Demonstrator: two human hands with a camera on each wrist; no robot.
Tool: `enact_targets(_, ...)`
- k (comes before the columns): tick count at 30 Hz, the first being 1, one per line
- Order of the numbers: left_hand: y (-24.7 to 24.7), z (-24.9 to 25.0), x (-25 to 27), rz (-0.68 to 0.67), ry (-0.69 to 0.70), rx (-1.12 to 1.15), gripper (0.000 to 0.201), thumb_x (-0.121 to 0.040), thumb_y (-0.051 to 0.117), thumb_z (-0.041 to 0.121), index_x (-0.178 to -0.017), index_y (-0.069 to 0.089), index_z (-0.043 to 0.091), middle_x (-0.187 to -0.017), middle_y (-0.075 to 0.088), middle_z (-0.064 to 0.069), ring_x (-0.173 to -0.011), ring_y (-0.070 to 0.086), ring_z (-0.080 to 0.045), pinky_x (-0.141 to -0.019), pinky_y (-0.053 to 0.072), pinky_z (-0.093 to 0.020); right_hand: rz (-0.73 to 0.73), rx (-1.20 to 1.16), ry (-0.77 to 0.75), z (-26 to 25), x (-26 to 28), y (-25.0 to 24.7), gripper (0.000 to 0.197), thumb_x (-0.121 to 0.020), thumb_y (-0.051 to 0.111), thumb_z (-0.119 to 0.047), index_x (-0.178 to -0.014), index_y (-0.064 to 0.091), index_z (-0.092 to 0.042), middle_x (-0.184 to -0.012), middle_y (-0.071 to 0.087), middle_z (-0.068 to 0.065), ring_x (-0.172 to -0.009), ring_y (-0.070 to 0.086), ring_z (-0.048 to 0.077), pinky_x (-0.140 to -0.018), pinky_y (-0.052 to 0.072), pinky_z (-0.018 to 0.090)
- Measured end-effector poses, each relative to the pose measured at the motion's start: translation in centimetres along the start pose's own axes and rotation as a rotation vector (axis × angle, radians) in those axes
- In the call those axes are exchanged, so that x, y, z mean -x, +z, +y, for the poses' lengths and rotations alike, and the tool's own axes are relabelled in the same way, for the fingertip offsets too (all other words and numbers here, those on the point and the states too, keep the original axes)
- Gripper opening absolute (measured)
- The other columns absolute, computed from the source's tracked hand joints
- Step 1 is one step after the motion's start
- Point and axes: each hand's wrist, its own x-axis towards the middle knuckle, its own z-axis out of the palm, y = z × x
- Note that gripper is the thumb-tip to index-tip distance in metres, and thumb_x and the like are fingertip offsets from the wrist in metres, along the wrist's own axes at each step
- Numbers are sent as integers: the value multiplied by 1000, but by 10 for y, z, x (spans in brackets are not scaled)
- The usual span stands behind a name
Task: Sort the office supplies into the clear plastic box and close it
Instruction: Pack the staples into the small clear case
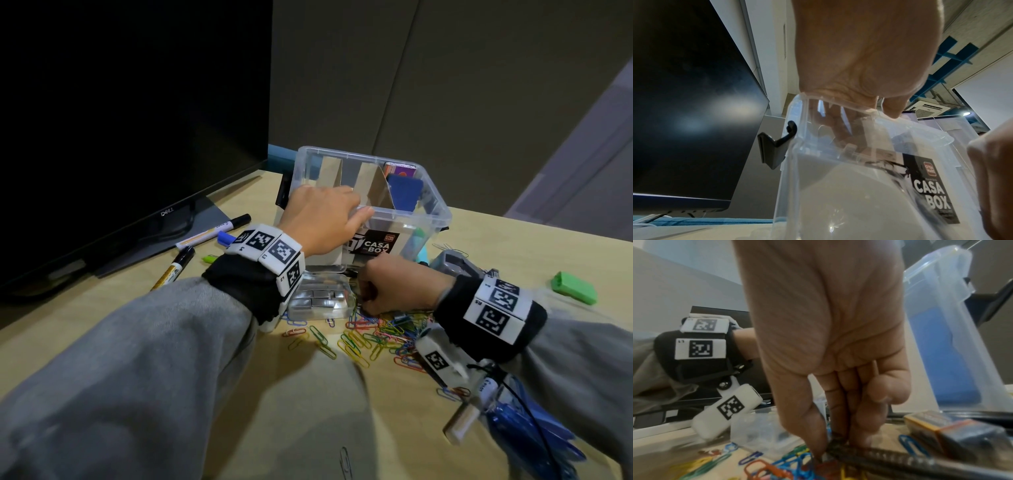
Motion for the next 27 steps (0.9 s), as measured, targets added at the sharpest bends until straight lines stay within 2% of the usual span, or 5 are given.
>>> enact_targets(5,0,1,0,6,0,-2,37,-102,26,52,-87,47,26,-89,55,7,-80,55,-14,-73,36,-32,-5,48,24,-2,-1,0,14,-80,70,-29,-84,65,-16,-74,58,-2,-71,58,19,-68,55,34)
enact_targets(10,1,1,0,9,3,-8,37,-102,26,52,-87,47,26,-90,55,6,-80,55,-14,-72,33,-31,9,95,71,-6,-4,3,20,-82,69,-33,-89,65,-15,-70,53,-4,-69,58,18,-60,51,28)
enact_targets(13,1,1,0,6,2,-5,36,-102,26,51,-87,46,26,-90,55,6,-80,54,-14,-71,32,-31,67,91,100,-3,-6,4,23,-79,71,-34,-89,64,-14,-71,54,-4,-70,58,18,-62,54,30)
enact_targets(17,2,0,0,12,6,-4,36,-102,26,52,-86,45,27,-87,53,7,-79,55,-14,-71,35,-31,96,76,120,-1,-7,4,22,-79,71,-35,-89,61,-17,-74,50,-5,-74,54,17,-63,52,29)
enact_targets(27,4,0,-1,6,3,2,37,-102,26,52,-86,47,26,-87,55,7,-78,55,-13,-75,37,-32,109,37,90,2,-9,4,24,-82,69,-32,-98,65,-14,-88,58,0,-83,59,19,-75,57,35)
